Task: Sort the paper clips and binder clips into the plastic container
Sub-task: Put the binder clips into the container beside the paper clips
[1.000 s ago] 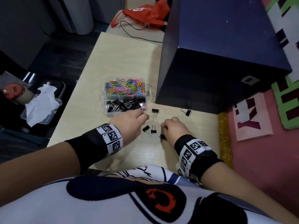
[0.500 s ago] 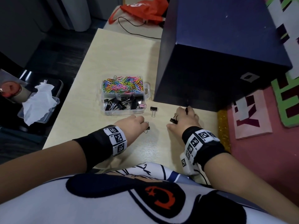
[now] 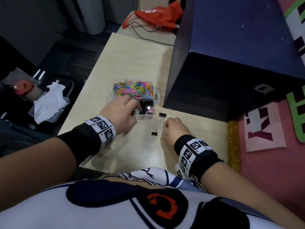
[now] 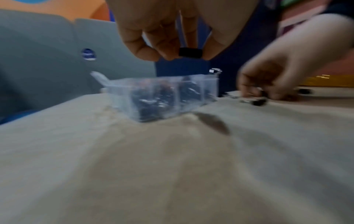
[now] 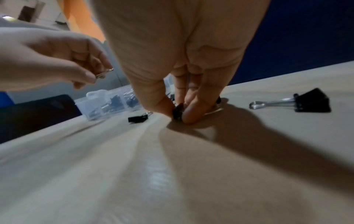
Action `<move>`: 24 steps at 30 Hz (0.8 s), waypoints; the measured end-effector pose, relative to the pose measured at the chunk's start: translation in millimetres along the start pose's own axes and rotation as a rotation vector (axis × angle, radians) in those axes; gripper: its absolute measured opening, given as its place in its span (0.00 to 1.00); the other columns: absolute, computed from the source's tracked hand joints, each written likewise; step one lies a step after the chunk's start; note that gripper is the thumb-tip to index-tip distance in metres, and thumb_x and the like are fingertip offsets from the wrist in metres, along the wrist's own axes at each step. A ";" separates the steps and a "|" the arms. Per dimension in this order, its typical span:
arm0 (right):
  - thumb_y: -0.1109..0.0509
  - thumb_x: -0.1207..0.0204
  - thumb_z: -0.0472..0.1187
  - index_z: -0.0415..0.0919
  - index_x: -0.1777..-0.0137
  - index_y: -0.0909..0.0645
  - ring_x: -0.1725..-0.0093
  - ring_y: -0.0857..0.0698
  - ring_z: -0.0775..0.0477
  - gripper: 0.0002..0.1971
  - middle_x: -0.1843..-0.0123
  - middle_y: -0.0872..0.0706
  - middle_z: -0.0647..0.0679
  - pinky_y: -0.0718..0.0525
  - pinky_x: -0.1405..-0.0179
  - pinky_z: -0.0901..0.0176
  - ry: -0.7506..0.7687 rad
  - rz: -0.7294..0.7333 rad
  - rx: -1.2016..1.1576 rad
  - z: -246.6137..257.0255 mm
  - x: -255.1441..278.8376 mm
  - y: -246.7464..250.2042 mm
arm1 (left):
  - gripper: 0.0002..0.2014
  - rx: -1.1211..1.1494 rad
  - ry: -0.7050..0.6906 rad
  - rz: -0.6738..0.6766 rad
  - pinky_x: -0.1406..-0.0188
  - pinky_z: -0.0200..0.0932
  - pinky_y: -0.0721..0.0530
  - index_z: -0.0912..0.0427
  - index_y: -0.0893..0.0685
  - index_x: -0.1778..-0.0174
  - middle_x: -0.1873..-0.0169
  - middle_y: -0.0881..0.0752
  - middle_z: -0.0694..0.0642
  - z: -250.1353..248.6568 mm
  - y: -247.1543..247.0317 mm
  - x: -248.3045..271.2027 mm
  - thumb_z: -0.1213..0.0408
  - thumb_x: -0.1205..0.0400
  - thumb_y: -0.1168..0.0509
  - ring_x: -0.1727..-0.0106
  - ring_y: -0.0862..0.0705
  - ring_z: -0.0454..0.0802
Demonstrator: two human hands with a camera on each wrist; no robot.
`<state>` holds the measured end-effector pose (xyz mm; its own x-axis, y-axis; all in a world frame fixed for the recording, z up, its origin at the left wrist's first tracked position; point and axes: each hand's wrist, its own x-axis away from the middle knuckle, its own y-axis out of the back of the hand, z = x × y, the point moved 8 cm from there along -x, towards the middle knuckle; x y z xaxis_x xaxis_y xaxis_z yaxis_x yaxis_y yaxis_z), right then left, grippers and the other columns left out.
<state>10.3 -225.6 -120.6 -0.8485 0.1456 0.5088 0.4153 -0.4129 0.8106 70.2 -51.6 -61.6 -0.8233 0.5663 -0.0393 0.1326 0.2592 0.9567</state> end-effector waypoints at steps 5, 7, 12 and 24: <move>0.35 0.25 0.38 0.47 0.48 0.25 0.54 0.22 0.48 0.07 0.43 0.25 0.48 0.25 0.52 0.61 0.094 -0.046 -0.051 15.1 -0.2 4.3 | 0.17 -0.100 0.008 0.030 0.53 0.57 0.20 0.57 0.17 0.42 0.48 0.18 0.59 12.1 0.4 2.5 0.57 0.27 0.36 0.48 0.21 0.63; 0.35 0.24 0.37 0.47 0.45 0.25 0.52 0.23 0.49 0.09 0.41 0.27 0.49 0.28 0.52 0.62 0.115 -0.125 -0.083 20.1 -1.2 16.8 | 0.16 -0.118 -0.168 0.067 0.59 0.55 0.17 0.57 0.16 0.49 0.53 0.17 0.58 -13.3 -10.1 10.6 0.58 0.28 0.42 0.54 0.19 0.62; 0.41 0.27 0.28 0.59 0.27 0.35 0.31 0.33 0.42 0.33 0.25 0.37 0.51 0.25 0.42 0.51 0.197 -0.012 0.180 21.6 -6.1 12.1 | 0.24 -0.220 -0.282 0.405 0.41 0.52 0.24 0.49 0.30 0.26 0.29 0.28 0.52 -61.4 -61.7 26.8 0.63 0.20 0.43 0.32 0.28 0.54; 0.45 0.26 0.31 0.45 0.47 0.28 0.50 0.32 0.46 0.12 0.41 0.31 0.47 0.27 0.56 0.56 0.111 -0.063 0.107 0.3 17.9 0.7 | 0.14 -0.313 -0.161 0.499 0.51 0.50 0.18 0.59 0.24 0.41 0.45 0.25 0.55 -42.1 -77.4 21.6 0.68 0.22 0.35 0.48 0.22 0.57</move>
<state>-4.5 -223.0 -110.8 -0.9024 0.0654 0.4259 0.3880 -0.3066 0.8691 18.9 -92.4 -124.3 -0.6067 0.6777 0.4156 0.2925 -0.2958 0.9094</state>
